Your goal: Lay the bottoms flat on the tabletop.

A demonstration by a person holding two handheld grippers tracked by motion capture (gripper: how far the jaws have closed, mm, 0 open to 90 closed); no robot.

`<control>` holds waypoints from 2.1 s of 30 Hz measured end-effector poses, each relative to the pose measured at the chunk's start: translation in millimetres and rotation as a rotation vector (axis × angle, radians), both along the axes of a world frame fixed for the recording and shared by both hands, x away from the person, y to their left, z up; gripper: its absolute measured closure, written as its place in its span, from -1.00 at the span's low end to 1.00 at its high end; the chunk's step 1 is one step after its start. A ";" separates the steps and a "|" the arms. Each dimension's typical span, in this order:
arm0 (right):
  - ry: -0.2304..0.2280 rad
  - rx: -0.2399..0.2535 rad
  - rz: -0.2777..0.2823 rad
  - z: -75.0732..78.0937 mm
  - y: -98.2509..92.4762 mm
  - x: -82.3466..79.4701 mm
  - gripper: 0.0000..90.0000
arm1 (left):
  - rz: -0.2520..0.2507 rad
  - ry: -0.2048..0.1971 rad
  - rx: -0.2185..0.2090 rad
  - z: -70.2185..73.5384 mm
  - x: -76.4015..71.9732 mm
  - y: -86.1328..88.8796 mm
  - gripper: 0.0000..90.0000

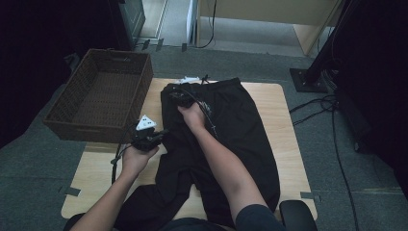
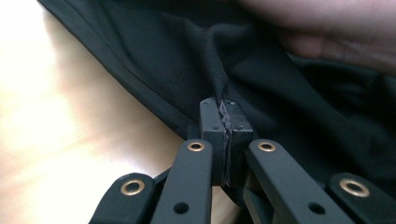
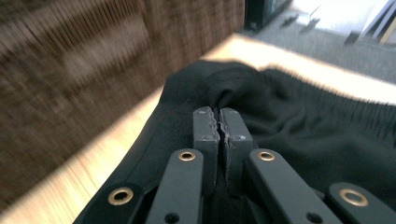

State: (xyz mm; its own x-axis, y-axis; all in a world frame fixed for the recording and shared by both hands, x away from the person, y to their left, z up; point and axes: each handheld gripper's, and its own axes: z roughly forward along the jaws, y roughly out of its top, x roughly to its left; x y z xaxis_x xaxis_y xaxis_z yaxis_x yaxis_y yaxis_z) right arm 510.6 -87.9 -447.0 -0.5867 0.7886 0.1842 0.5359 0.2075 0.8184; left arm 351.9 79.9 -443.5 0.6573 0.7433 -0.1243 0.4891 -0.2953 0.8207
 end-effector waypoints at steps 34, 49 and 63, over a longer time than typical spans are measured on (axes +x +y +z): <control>0.058 0.014 -0.313 -46.8 -210.2 -10.4 0.70 | -0.197 0.070 0.028 -17.9 40.4 -128.4 0.67; -0.007 -0.071 -0.200 -22.1 -194.4 -61.0 0.43 | -0.174 0.035 0.061 -8.4 74.4 -92.8 0.64; -0.017 -0.096 -0.071 -34.2 -159.0 -103.8 0.12 | -0.162 0.075 0.112 -46.7 113.7 -101.4 0.70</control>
State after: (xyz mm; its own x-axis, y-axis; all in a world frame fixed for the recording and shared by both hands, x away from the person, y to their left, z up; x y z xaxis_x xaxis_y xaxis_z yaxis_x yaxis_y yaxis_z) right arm 406.8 -246.9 -481.2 -0.5309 0.8419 0.0962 0.5380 0.2472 0.8059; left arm 465.6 -21.6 -490.3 0.7614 0.6406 -0.0996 0.4861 -0.4624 0.7415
